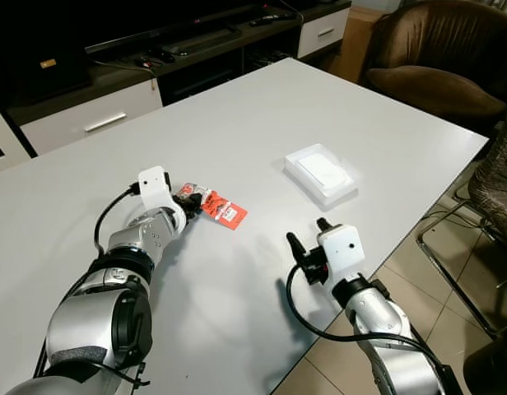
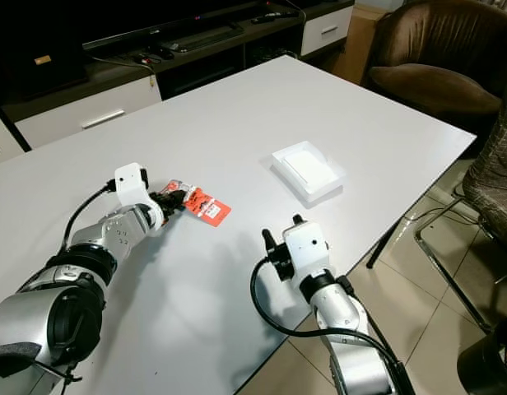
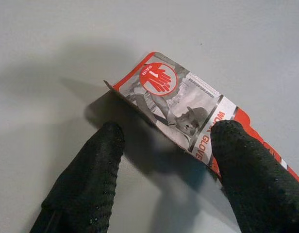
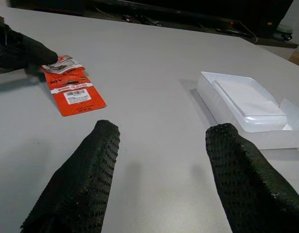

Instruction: Picking trash to rubbish bin

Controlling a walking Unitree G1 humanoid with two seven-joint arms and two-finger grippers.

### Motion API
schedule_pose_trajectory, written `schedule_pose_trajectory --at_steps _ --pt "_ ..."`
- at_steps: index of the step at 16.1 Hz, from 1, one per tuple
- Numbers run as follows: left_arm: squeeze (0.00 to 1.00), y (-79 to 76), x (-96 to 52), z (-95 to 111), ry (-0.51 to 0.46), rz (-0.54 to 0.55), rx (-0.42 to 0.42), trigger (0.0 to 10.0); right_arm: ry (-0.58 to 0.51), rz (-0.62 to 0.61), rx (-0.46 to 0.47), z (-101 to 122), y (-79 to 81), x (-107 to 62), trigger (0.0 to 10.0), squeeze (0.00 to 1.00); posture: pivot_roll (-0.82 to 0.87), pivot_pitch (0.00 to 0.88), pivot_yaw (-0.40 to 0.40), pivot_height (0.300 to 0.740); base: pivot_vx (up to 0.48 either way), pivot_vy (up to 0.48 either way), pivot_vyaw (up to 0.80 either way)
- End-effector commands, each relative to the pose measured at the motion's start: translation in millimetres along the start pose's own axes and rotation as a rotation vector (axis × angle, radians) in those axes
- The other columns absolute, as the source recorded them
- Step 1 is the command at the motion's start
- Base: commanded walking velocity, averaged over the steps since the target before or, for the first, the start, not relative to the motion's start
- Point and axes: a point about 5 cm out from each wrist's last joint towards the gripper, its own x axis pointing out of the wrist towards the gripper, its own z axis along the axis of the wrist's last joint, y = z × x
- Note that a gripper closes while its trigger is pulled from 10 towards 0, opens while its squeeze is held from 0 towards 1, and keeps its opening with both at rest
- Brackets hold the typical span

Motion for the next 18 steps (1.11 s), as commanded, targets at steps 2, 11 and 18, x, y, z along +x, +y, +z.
schedule_pose_trajectory --at_steps 2,11,18 --pt "0.0 0.8 0.4 -3.3 0.023 0.008 -0.013 0.0 0.008 -0.017 -0.003 -1.4 -4.3 1.6 10.0 0.0 -0.1 0.0 0.027 0.74 0.0 0.0 0.0" --pt "0.0 2.0 0.2 -5.5 0.037 -0.003 -0.024 0.0 0.01 -0.007 -0.004 -1.6 -1.4 4.5 10.0 0.0 -0.09 0.0 0.024 0.74 0.0 0.0 0.0" --pt "0.0 -3.3 -3.6 20.3 -0.078 -0.12 -0.168 0.0 0.0 -0.022 -0.009 -0.1 -6.8 5.3 10.0 0.0 -0.08 0.0 0.016 0.74 0.0 0.0 0.0"
